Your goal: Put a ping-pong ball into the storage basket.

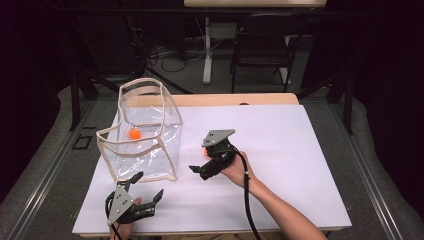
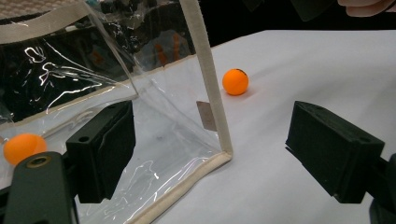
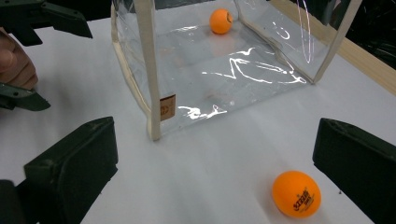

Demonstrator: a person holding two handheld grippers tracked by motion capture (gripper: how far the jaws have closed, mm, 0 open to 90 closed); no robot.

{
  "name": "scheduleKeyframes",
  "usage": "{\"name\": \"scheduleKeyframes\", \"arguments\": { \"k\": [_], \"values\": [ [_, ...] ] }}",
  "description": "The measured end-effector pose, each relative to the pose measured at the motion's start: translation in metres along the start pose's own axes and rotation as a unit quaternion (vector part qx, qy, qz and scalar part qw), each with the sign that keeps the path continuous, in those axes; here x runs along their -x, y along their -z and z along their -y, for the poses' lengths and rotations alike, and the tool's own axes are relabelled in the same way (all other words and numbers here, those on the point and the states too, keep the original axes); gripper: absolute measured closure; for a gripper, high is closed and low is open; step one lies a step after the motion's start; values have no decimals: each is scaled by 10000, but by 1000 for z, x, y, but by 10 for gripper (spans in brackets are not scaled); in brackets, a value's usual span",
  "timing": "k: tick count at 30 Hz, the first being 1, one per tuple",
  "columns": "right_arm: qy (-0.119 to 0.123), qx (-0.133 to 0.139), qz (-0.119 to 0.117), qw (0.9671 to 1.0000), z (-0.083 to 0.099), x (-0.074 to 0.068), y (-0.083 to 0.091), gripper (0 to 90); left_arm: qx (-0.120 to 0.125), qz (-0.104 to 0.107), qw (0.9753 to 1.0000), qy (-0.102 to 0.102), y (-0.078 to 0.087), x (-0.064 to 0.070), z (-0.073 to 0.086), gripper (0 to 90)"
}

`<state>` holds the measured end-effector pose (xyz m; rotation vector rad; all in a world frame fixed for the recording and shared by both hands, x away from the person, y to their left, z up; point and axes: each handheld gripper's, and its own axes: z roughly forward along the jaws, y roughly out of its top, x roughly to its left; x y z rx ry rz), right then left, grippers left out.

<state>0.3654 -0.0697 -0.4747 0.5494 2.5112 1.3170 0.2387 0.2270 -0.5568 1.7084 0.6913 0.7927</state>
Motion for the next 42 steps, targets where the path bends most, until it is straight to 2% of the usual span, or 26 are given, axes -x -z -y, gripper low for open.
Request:
{"name": "scheduleKeyframes", "arguments": {
  "k": [12,18,24,30,42],
  "values": [
    [-35,-22,173,9998,22,-2,13,0,15,18,10000,4,0,0,0,155],
    [-122,31,208,9997,32,-2,17,0,10,29,10000,6,-1,0,0,155],
    [-194,-39,266,9994,40,1,20,0,2,30,10000,-12,-1,0,0,155],
    [-221,-129,389,9989,44,4,22,0,-2,58,10000,-50,0,1,0,155],
    [-240,-157,423,9987,47,6,22,0,6,40,10000,-60,1,1,0,155]
  ]
}}
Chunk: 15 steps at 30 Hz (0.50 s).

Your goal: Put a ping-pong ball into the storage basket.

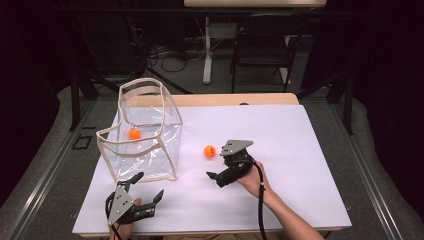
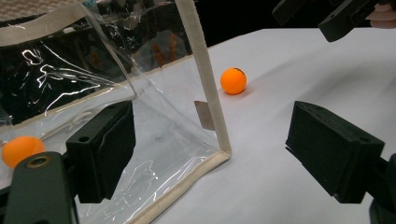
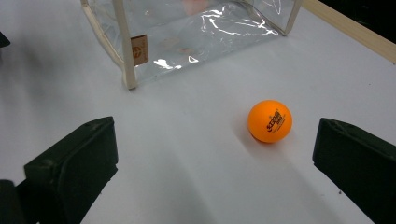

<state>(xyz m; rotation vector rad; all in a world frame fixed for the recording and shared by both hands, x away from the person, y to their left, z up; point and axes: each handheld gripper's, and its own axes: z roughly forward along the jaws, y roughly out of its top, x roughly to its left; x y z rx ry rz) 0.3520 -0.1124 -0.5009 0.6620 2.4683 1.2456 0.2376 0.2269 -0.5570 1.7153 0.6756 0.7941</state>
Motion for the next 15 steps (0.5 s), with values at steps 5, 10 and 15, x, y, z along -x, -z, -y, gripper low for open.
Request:
{"name": "scheduleKeyframes", "arguments": {
  "k": [5,10,15],
  "values": [
    [15,9,-2,10000,-1,0,0,0,12,-10,10000,-14,1,0,0,155],
    [-9,17,-2,10000,-2,2,-1,0,6,1,10000,-16,0,1,0,155],
    [-42,21,2,10000,-3,6,-3,0,13,-9,10000,-11,0,0,0,155]
  ]
}}
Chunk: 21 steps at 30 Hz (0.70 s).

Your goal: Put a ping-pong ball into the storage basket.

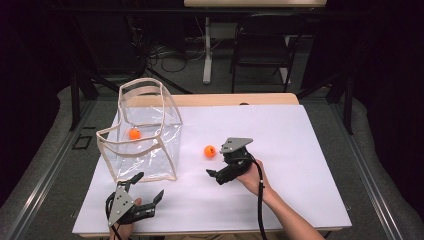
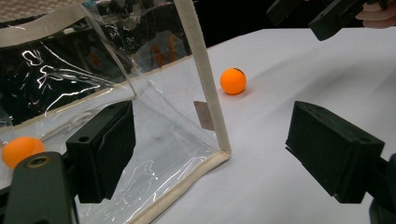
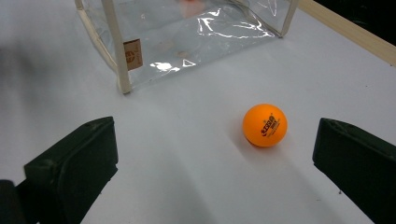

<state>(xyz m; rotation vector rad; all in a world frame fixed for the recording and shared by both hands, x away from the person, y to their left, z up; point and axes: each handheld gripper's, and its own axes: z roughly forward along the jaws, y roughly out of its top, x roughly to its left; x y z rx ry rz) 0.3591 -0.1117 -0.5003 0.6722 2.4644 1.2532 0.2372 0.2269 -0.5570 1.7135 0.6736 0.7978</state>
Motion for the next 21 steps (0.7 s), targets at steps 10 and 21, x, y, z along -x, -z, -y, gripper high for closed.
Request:
{"name": "scheduleKeyframes", "arguments": {
  "k": [10,21],
  "values": [
    [-23,47,19,10000,-5,6,-9,0,3,4,10000,-15,0,0,0,155],
    [-109,-15,86,9999,-1,15,-22,0,7,-5,10000,0,1,0,0,155]
  ]
}}
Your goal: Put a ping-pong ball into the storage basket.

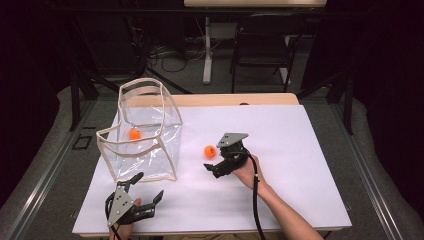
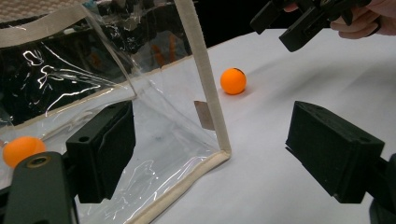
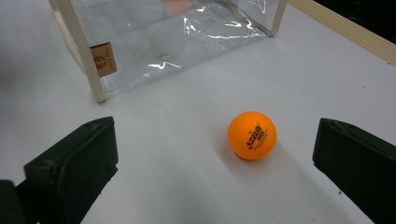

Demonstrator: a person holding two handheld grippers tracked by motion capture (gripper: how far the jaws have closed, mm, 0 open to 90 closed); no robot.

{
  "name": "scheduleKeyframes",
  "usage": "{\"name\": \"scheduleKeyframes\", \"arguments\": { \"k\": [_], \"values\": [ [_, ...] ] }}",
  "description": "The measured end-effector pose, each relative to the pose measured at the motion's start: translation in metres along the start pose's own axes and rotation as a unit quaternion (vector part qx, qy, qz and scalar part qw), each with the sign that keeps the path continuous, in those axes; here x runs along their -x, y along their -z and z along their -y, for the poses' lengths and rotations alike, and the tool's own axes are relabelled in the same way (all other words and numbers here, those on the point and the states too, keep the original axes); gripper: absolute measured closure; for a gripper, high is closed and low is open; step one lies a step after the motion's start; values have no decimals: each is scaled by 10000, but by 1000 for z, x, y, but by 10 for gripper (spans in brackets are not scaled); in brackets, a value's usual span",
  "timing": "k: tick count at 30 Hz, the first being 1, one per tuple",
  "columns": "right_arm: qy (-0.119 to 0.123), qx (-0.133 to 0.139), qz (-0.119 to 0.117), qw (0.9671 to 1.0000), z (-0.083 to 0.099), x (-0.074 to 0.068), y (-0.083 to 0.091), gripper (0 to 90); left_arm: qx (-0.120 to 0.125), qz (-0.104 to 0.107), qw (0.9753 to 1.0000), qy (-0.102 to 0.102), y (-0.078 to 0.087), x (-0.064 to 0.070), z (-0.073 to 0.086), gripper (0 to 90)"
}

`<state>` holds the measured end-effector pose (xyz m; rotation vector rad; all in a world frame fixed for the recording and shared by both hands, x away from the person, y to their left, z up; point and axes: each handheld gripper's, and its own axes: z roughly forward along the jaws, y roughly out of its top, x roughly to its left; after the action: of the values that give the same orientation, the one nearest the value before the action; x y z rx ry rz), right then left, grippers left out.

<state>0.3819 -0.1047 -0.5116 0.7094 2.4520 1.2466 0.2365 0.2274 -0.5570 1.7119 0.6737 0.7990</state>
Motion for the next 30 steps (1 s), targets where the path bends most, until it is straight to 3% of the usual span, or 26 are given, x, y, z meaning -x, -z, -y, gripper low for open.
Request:
{"name": "scheduleKeyframes", "arguments": {
  "k": [30],
  "values": [
    [-106,-86,-18,9999,6,8,-14,0,-4,-1,10000,13,-1,0,0,155]
  ]
}}
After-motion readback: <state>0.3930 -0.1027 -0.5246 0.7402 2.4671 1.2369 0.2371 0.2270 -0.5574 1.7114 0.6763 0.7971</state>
